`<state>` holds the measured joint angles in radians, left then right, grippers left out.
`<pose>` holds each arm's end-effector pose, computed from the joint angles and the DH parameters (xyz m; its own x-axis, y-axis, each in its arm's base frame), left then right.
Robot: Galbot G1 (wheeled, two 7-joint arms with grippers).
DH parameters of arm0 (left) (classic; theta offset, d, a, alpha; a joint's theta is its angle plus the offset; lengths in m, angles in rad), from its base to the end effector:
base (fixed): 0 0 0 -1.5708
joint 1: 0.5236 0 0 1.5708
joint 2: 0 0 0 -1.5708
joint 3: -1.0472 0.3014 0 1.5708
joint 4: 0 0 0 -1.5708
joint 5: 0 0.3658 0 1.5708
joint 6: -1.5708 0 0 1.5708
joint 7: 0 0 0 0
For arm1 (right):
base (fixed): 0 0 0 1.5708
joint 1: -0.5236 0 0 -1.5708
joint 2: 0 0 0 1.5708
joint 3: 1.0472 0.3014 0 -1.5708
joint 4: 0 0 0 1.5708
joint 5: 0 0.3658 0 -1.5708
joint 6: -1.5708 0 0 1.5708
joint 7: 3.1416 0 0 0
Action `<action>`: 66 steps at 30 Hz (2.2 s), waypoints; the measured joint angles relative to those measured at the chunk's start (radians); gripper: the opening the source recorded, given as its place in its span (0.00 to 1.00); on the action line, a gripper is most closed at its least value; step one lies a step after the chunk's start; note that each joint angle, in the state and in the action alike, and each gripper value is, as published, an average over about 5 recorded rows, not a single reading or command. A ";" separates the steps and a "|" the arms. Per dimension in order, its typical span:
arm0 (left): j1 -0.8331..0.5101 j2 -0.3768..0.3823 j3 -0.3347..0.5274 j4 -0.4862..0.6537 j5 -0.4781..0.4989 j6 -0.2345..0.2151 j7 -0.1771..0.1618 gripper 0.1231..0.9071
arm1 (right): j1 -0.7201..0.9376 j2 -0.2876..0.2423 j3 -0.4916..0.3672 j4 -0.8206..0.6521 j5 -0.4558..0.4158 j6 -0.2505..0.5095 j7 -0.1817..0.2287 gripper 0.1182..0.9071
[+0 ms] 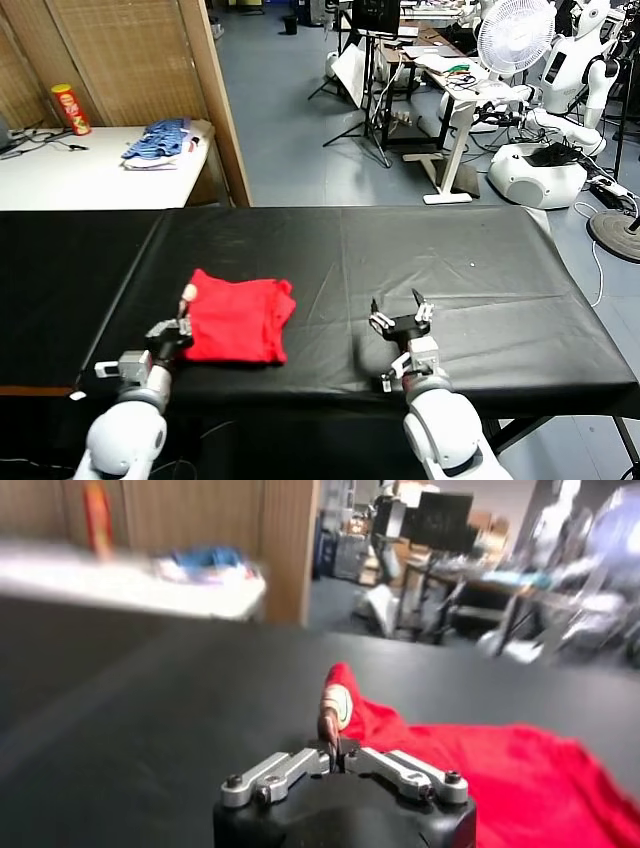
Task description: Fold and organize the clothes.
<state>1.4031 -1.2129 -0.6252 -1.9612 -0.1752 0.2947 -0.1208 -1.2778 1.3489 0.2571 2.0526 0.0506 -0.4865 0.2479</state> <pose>0.2667 0.0889 -0.2484 -0.9674 -0.1304 0.2170 -0.0811 0.9717 0.2219 0.2707 0.0543 -0.2150 -0.9671 -0.0381 0.2517 -0.0814 0.9831 -0.1640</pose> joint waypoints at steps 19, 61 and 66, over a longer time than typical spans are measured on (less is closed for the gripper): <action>0.087 0.226 -0.070 -0.136 0.276 -0.057 -0.007 0.03 | -0.004 0.012 0.001 0.006 -0.001 -0.023 -0.008 0.86; 0.112 0.124 0.151 -0.365 -0.135 -0.182 0.104 0.86 | 0.371 0.120 -0.313 -0.409 0.813 -0.165 -0.137 0.60; 0.107 0.128 0.129 -0.383 -0.142 -0.181 0.099 0.86 | 0.377 0.138 -0.315 -0.455 0.768 -0.143 -0.179 0.22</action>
<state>1.5097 -1.0850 -0.4958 -2.3441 -0.3177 0.1140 -0.0213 -0.9011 1.4873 -0.0579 1.5972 0.8188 -0.6293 0.0691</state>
